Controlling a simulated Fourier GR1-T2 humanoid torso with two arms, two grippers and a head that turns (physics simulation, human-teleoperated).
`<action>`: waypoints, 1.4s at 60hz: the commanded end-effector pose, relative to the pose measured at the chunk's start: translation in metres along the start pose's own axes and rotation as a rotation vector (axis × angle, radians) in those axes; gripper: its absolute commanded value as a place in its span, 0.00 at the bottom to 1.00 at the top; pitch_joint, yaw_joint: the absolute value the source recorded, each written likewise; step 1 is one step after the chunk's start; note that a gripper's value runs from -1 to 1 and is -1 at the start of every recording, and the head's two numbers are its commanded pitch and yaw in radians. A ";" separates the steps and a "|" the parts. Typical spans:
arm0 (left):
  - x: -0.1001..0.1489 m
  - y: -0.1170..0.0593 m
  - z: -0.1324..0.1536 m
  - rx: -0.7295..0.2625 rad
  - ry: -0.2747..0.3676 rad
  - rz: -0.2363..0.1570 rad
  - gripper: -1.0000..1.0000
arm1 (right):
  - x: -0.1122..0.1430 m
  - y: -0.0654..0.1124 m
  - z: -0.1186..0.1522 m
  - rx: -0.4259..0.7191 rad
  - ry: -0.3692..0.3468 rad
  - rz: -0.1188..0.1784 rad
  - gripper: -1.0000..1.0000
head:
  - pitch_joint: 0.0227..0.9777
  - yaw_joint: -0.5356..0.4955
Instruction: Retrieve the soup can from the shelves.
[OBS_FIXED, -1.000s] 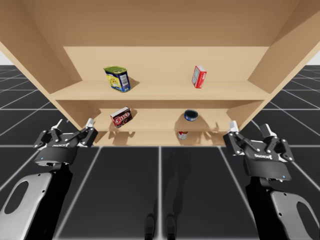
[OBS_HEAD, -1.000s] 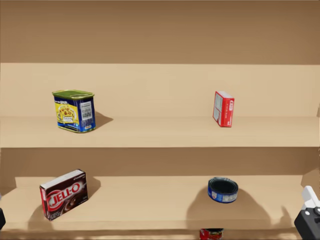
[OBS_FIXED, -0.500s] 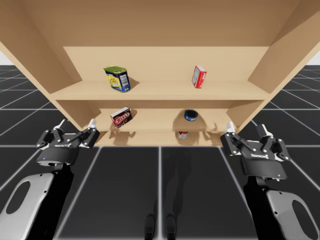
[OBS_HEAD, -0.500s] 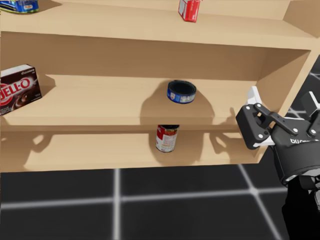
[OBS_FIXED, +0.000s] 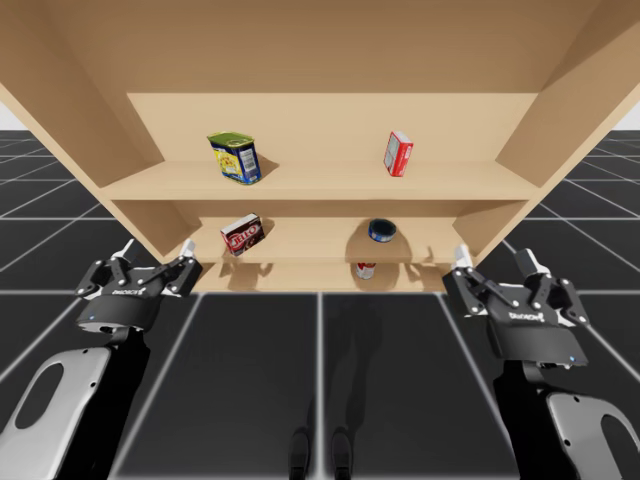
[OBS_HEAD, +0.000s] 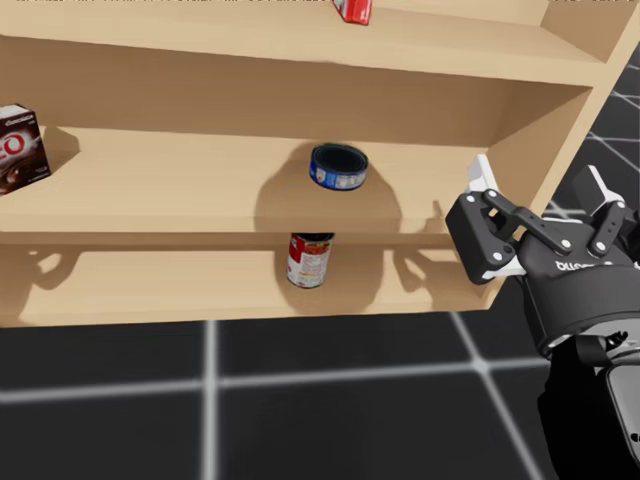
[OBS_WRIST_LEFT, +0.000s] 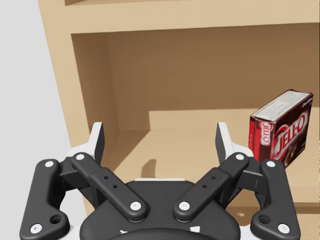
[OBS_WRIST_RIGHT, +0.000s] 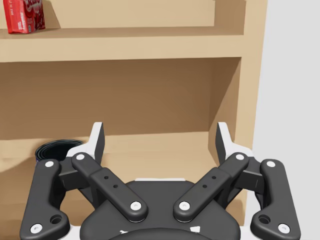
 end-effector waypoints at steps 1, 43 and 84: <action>-0.001 -0.001 0.001 -0.002 0.003 0.003 0.00 | 0.009 0.005 0.010 0.066 0.042 -0.060 0.00 | 0.71 0.31; -0.007 -0.001 0.002 0.011 0.015 0.002 0.00 | -0.068 0.040 0.039 0.299 0.331 -0.043 0.00 | 0.71 0.31; -0.008 -0.001 0.002 0.009 0.019 0.004 0.00 | -0.115 0.095 -0.026 0.262 0.390 0.040 0.00 | 0.70 0.31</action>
